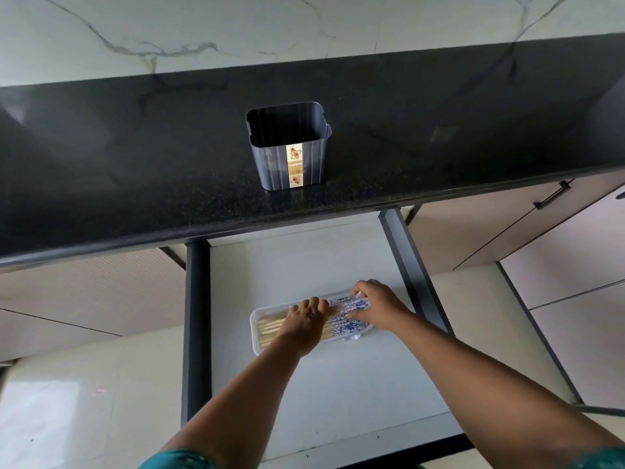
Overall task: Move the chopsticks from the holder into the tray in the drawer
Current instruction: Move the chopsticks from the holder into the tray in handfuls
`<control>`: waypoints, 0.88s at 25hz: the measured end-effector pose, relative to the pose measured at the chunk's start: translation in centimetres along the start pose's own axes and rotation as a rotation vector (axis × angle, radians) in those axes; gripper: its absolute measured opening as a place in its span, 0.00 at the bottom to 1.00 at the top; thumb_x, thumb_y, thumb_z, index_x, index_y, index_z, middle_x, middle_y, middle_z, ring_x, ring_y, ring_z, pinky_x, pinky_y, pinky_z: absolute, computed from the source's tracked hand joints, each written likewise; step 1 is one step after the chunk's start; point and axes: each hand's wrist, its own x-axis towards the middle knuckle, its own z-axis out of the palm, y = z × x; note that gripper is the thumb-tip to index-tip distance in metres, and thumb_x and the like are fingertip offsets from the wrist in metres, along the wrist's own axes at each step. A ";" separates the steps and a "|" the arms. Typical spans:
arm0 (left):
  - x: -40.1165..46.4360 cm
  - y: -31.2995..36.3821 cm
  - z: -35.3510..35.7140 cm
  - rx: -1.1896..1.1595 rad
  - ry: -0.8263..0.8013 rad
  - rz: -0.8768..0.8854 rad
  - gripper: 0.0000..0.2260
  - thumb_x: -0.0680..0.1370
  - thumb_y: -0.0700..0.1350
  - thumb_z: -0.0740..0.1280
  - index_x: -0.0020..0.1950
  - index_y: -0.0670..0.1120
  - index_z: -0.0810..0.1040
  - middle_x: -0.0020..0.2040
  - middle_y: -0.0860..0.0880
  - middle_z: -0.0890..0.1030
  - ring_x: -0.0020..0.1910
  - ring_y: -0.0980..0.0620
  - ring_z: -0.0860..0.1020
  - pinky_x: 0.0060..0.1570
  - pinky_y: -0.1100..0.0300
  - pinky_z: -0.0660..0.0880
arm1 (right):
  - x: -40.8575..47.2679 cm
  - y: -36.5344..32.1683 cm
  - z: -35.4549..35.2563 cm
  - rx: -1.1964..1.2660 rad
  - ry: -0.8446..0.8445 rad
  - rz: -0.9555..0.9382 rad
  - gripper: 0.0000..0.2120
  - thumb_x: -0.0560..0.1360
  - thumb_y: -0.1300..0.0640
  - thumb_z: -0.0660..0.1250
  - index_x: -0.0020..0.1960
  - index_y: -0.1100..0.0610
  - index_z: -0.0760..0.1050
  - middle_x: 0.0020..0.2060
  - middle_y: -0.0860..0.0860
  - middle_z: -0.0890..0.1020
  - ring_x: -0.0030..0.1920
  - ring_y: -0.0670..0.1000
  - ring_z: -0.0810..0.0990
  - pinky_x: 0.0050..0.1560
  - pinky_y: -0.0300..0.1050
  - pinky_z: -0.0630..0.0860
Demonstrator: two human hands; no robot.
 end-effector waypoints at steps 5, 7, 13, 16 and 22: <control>0.7 -0.6 1.2 -0.079 0.045 -0.048 0.13 0.81 0.41 0.54 0.65 0.45 0.66 0.63 0.45 0.70 0.62 0.43 0.69 0.59 0.51 0.65 | 1.6 -1.3 1.7 -0.506 -0.005 -0.245 0.14 0.75 0.67 0.59 0.60 0.60 0.72 0.57 0.57 0.74 0.60 0.57 0.72 0.56 0.49 0.72; 0.4 -1.1 1.4 -0.080 0.070 -0.065 0.13 0.80 0.43 0.55 0.65 0.46 0.67 0.62 0.46 0.71 0.62 0.44 0.70 0.59 0.52 0.66 | 1.9 -1.8 2.0 -0.677 -0.012 -0.284 0.17 0.75 0.68 0.57 0.62 0.61 0.70 0.59 0.57 0.73 0.61 0.58 0.71 0.58 0.49 0.71; -2.5 -2.8 1.3 -0.161 0.323 -0.085 0.13 0.77 0.51 0.59 0.58 0.47 0.74 0.53 0.49 0.77 0.52 0.44 0.76 0.52 0.52 0.70 | 3.5 -1.7 2.9 -0.806 -0.037 -0.289 0.22 0.75 0.67 0.58 0.69 0.61 0.68 0.64 0.57 0.73 0.65 0.58 0.70 0.65 0.48 0.68; -5.7 -4.0 1.5 -0.186 0.543 -0.264 0.17 0.76 0.53 0.59 0.61 0.47 0.74 0.59 0.47 0.75 0.56 0.46 0.71 0.56 0.52 0.64 | 3.2 -0.9 2.8 -0.557 0.095 -0.287 0.23 0.71 0.70 0.60 0.64 0.60 0.73 0.61 0.56 0.76 0.63 0.57 0.73 0.62 0.49 0.73; -6.7 -4.2 0.9 -1.192 0.425 -1.016 0.29 0.80 0.61 0.50 0.70 0.40 0.68 0.69 0.39 0.71 0.67 0.40 0.69 0.67 0.48 0.64 | 4.0 2.1 1.6 0.534 0.396 0.562 0.13 0.75 0.64 0.58 0.43 0.52 0.78 0.46 0.58 0.79 0.46 0.56 0.76 0.48 0.44 0.71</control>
